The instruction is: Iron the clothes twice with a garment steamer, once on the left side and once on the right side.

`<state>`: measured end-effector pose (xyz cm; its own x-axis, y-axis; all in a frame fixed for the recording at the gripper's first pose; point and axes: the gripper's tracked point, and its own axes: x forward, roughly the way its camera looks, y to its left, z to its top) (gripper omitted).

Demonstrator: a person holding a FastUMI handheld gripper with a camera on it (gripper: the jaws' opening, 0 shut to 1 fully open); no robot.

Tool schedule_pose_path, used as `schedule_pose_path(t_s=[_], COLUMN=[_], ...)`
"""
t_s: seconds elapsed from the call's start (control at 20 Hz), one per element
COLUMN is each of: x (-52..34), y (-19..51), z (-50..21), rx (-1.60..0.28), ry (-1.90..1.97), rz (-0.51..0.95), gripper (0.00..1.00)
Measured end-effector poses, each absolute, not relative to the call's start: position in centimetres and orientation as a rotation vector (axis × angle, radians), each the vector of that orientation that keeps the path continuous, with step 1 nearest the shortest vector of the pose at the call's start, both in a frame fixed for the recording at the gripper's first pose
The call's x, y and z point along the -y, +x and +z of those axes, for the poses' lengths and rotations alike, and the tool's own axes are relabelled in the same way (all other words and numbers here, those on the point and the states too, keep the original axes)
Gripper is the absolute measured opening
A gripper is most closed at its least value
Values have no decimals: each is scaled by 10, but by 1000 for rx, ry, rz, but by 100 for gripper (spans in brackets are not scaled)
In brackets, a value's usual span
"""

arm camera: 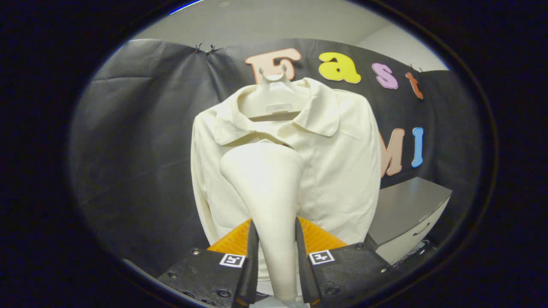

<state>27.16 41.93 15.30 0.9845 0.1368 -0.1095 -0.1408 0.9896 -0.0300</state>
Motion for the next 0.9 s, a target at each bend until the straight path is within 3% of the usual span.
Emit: schedule_pose_path(t_s=[0.5, 0.9], x=[-428, -420], y=[294, 278], z=[106, -9], rx=[-127, -272], ry=[-68, -140], rz=[84, 40], gripper=[40, 40])
